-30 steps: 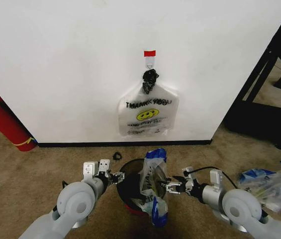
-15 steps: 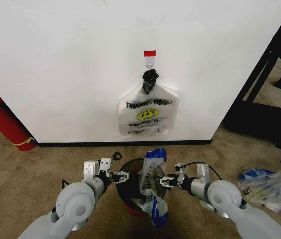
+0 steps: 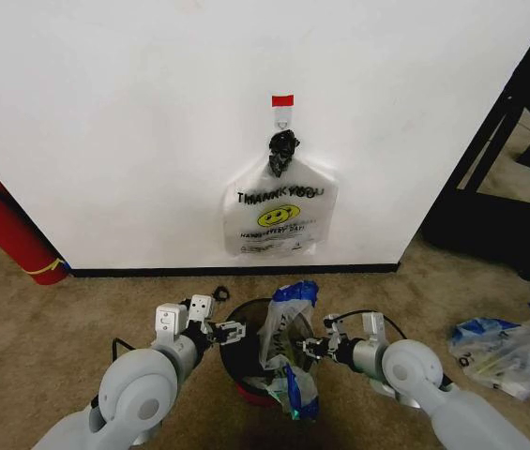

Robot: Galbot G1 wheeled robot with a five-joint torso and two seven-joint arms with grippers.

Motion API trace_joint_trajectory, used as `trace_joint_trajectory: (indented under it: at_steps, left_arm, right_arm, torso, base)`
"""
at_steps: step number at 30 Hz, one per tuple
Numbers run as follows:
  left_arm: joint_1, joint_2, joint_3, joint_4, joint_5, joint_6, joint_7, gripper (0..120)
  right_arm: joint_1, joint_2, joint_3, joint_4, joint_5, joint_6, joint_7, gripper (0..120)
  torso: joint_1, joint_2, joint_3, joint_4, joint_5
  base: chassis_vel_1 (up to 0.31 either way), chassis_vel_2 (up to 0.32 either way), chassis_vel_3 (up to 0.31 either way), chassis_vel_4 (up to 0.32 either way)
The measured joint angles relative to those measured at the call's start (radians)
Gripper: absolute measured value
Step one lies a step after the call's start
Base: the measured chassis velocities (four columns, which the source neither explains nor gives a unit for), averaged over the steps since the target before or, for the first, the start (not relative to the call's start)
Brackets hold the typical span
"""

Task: Pick up the garbage bag from the wall and place it over the trash bin.

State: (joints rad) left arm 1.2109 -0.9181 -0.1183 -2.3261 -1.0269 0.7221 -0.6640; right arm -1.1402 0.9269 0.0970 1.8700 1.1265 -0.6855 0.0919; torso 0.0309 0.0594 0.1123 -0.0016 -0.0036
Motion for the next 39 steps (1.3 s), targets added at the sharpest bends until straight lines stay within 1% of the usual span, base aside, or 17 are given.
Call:
trace_joint_trajectory:
  at_steps: [4, 6, 7, 10, 13, 14, 17, 20, 25, 28, 29, 31, 32, 34, 35, 36, 39]
  left_arm:
    - [0.021, 0.008, 0.0, -0.04, 0.027, -0.006, 0.012, 100]
    - [0.036, 0.011, 0.0, -0.063, 0.046, -0.009, 0.019, 100]
    - [0.036, 0.011, 0.0, -0.063, 0.046, -0.009, 0.019, 100]
    - [0.059, 0.015, -0.001, -0.084, 0.074, -0.02, 0.031, 100]
    - [0.091, 0.022, -0.001, -0.112, 0.099, -0.03, 0.041, 100]
    - [0.091, 0.022, -0.001, -0.112, 0.099, -0.03, 0.041, 100]
    - [0.121, 0.019, 0.004, -0.155, 0.117, -0.041, 0.065, 100]
    - [0.144, 0.012, 0.018, -0.176, 0.158, -0.05, 0.116, 100]
    - [0.152, -0.002, 0.042, -0.178, 0.175, -0.053, 0.173, 100]
    - [0.13, -0.022, 0.066, -0.125, 0.221, -0.091, 0.268, 100]
    - [0.13, -0.022, 0.066, -0.125, 0.221, -0.091, 0.268, 100]
    - [0.106, -0.037, 0.083, -0.074, 0.253, -0.118, 0.31, 100]
    - [0.084, -0.048, 0.099, -0.032, 0.268, -0.131, 0.327, 100]
    - [0.073, -0.053, 0.107, -0.014, 0.272, -0.133, 0.331, 100]
    - [0.051, -0.06, 0.119, 0.021, 0.277, -0.139, 0.336, 100]
    - [0.039, -0.064, 0.124, 0.04, 0.279, -0.143, 0.337, 98]
    - [0.011, -0.073, 0.133, 0.093, 0.286, -0.169, 0.348, 86]
  right_arm:
    - [-0.021, 0.002, 0.006, 0.044, 0.007, 0.053, 0.043, 4]
    - [-0.039, 0.008, 0.008, 0.069, 0.007, 0.106, 0.075, 0]
    - [-0.039, 0.008, 0.008, 0.069, 0.007, 0.106, 0.075, 0]
    - [-0.065, 0.019, 0.01, 0.088, -0.007, 0.198, 0.085, 0]
    - [-0.107, 0.032, 0.017, 0.091, -0.058, 0.308, 0.073, 0]
    - [-0.107, 0.032, 0.017, 0.091, -0.058, 0.308, 0.073, 0]
    - [-0.143, 0.052, 0.011, 0.079, -0.155, 0.47, 0.048, 0]
    - [-0.167, 0.075, -0.002, 0.062, -0.236, 0.571, 0.031, 0]
    - [-0.18, 0.104, -0.029, 0.054, -0.309, 0.657, 0.046, 0]
    - [-0.18, 0.123, -0.054, 0.059, -0.335, 0.683, 0.082, 0]
    - [-0.18, 0.123, -0.054, 0.059, -0.335, 0.683, 0.082, 0]
    - [-0.18, 0.129, -0.064, 0.067, -0.342, 0.688, 0.097, 0]
    - [-0.181, 0.131, -0.071, 0.074, -0.344, 0.688, 0.105, 0]
    - [-0.181, 0.132, -0.074, 0.077, -0.344, 0.688, 0.109, 0]
    - [-0.182, 0.132, -0.078, 0.082, -0.344, 0.688, 0.115, 0]
    - [-0.182, 0.132, -0.079, 0.086, -0.344, 0.687, 0.119, 0]
    - [-0.184, 0.131, -0.08, 0.1, -0.343, 0.68, 0.132, 0]
  torso:
    - [0.0, 0.0, 0.0, 0.0001, -0.0001]
    - [0.0, 0.0, 0.0, 0.0, -0.0004]
    - [0.0, 0.0, 0.0, 0.0, -0.0004]
    - [0.0, 0.0, 0.0, 0.0003, 0.0002]
    - [0.0, 0.0, 0.0, -0.0001, 0.0]
    - [0.0, 0.0, 0.0, -0.0001, 0.0]
    - [0.0, 0.0, 0.0, -0.0001, -0.0001]
    - [0.0, 0.0, 0.0, 0.0, 0.0]
    - [0.0, 0.0, 0.0, 0.0001, 0.0]
    - [0.0, 0.0, 0.0, 0.0001, -0.0002]
    - [0.0, 0.0, 0.0, 0.0001, -0.0002]
    - [0.0, 0.0, 0.0, 0.0001, 0.0]
    - [0.0, 0.0, 0.0, 0.0001, -0.0001]
    - [0.0, 0.0, 0.0, 0.0001, -0.0001]
    - [0.0, 0.0, 0.0, 0.0, -0.0002]
    - [0.0, 0.0, 0.0, -0.0002, -0.0002]
    - [0.0, 0.0, 0.0, -0.0001, -0.0002]
  base:
    - [0.0, 0.0, 0.0, 0.0]
    - [0.0, 0.0, 0.0, 0.0]
    - [0.0, 0.0, 0.0, 0.0]
    - [0.0, 0.0, 0.0, 0.0]
    - [0.0, 0.0, 0.0, 0.0]
    - [0.0, 0.0, 0.0, 0.0]
    - [0.0, 0.0, 0.0, 0.0]
    - [0.0, 0.0, 0.0, 0.0]
    - [0.0, 0.0, 0.0, 0.0]
    - [0.0, 0.0, 0.0, 0.0]
    - [0.0, 0.0, 0.0, 0.0]
    - [0.0, 0.0, 0.0, 0.0]
    - [0.0, 0.0, 0.0, 0.0]
    - [0.0, 0.0, 0.0, 0.0]
    - [0.0, 0.0, 0.0, 0.0]
    - [0.0, 0.0, 0.0, 0.0]
    - [0.0, 0.0, 0.0, 0.0]
